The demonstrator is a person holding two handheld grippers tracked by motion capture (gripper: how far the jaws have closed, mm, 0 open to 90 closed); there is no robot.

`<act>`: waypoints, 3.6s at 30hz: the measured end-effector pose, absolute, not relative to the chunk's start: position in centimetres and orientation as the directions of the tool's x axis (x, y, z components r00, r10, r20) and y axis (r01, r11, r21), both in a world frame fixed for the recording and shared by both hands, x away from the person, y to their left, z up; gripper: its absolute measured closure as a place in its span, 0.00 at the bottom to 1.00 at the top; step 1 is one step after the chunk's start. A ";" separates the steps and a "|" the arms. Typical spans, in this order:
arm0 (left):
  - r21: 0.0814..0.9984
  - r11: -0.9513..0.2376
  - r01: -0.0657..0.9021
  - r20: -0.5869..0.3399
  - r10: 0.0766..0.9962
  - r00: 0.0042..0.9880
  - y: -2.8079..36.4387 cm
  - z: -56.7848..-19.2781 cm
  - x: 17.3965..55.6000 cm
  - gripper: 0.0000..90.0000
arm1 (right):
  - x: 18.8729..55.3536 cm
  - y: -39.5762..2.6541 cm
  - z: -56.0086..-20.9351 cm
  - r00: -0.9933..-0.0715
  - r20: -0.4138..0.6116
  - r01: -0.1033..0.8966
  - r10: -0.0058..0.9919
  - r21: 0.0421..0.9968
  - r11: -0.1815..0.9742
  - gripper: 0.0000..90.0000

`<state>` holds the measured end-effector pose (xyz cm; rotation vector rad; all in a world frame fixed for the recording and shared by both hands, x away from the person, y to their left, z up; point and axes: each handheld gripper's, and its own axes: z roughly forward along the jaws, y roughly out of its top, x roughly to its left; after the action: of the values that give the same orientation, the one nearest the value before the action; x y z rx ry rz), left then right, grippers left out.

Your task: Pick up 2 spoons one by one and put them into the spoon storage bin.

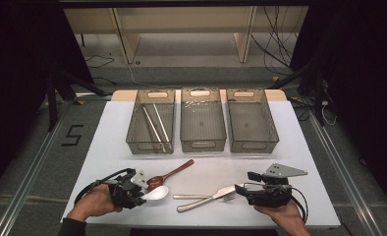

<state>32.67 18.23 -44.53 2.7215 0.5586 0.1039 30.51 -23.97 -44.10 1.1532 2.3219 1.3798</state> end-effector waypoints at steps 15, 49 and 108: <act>0.501 -0.762 0.411 -0.005 0.472 0.881 17.4 -42.9 33.4 0.83 | 30.5 -24.0 -44.0 -0.671 0.202 0.514 0.713 0.820 0.251 0.33; 0.671 -0.567 0.478 -0.090 0.577 0.812 12.6 -39.0 40.1 0.83 | 30.4 -24.4 -43.9 -0.658 0.198 0.485 0.726 0.849 0.208 0.33; 0.661 -0.477 0.580 -0.083 0.721 0.688 4.4 -40.4 52.1 0.83 | 30.4 -24.3 -44.2 -0.674 0.208 0.489 0.708 0.845 0.217 0.33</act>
<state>52.06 4.38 -40.39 2.2193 0.9921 0.2694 30.44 -24.30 -44.16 1.1383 2.2660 1.4424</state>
